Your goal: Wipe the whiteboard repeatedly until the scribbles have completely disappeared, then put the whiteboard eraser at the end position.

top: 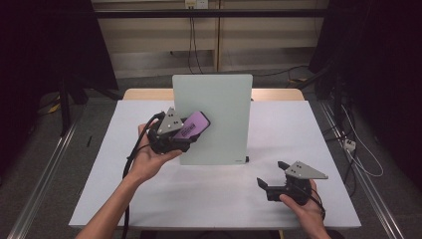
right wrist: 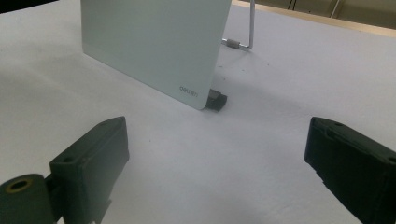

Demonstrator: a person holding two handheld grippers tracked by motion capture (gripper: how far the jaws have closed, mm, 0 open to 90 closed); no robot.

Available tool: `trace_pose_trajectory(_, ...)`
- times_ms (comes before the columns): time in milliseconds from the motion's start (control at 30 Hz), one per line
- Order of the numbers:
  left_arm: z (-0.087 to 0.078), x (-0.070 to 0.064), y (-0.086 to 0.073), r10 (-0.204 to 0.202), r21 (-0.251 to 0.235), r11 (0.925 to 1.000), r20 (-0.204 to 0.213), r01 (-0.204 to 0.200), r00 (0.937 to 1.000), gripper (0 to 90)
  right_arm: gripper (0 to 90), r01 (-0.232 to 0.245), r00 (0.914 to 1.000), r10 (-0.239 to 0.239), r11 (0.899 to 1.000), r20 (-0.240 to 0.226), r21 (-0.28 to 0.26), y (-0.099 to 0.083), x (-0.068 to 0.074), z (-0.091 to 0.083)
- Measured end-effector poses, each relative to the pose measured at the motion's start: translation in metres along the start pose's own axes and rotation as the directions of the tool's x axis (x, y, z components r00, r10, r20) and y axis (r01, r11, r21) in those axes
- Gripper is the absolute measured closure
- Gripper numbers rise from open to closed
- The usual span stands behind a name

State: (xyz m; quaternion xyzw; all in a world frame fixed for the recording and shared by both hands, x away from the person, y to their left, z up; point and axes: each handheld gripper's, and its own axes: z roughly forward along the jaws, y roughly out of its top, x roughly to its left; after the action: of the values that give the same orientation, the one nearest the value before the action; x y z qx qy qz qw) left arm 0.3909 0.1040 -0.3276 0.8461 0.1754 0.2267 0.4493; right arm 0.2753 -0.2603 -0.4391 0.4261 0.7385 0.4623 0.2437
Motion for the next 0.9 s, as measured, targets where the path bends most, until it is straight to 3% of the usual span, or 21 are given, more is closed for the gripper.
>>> trace_pose_trajectory(333, -0.006, -0.002, -0.007, -0.01, 0.015, 0.9998, 0.05, 0.009, 0.9987, 41.0, 6.3, -0.004, 1.0, 0.004, 1.0, -0.001, -0.001, 0.0, -0.001, 0.0)
trace_pose_trajectory(667, -0.005, -0.008, -0.012, -0.034, 0.085, 0.9961, 0.117, 0.024, 0.9925, 41.0, 6.3, -0.012, 0.9999, 0.012, 1.0, -0.002, 0.0, 0.001, 0.0, 0.0)
trace_pose_trajectory(900, 0.005, -0.013, -0.017, -0.022, 0.144, 0.9896, 0.151, 0.0, 0.9883, 41.0, 6.2, -0.01, 0.9999, 0.01, 1.0, -0.007, 0.001, 0.0, -0.001, 0.0)
